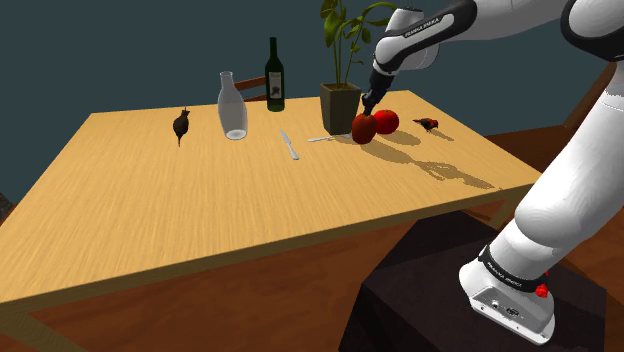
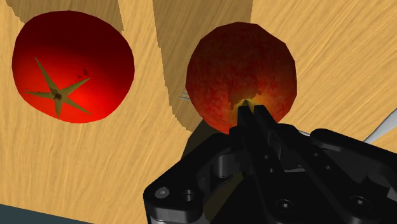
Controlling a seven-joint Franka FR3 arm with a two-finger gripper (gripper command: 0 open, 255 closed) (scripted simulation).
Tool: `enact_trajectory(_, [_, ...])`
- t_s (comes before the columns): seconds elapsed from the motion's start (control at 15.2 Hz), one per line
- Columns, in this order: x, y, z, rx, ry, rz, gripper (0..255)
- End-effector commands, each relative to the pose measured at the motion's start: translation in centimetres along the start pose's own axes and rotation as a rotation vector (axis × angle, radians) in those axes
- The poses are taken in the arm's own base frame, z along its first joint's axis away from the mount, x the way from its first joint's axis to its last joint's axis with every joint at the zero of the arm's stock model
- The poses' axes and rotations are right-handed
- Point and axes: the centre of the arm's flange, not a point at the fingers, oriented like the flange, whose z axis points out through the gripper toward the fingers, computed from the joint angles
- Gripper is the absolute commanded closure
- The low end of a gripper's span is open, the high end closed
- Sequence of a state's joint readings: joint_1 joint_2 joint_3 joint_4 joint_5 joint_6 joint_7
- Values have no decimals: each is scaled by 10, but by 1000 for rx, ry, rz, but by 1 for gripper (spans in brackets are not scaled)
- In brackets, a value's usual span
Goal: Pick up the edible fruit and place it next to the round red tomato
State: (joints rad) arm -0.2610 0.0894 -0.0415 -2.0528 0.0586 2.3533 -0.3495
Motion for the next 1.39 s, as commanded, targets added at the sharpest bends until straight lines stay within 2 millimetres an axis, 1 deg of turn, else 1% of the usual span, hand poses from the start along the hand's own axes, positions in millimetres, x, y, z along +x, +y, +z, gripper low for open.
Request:
enact_trajectory(0.0, [0,0,0,0,0,0,255])
enact_trajectory(0.13, [0,0,0,0,0,0,255])
enact_trajectory(0.2, [0,0,0,0,0,0,0])
enact_trajectory(0.53, [0,0,0,0,0,0,0])
enact_trajectory(0.73, [0,0,-40,0,0,0,0])
enact_trajectory(0.79, [0,0,-50,0,0,0,0])
enact_trajectory(1.32, [0,0,-50,0,0,0,0])
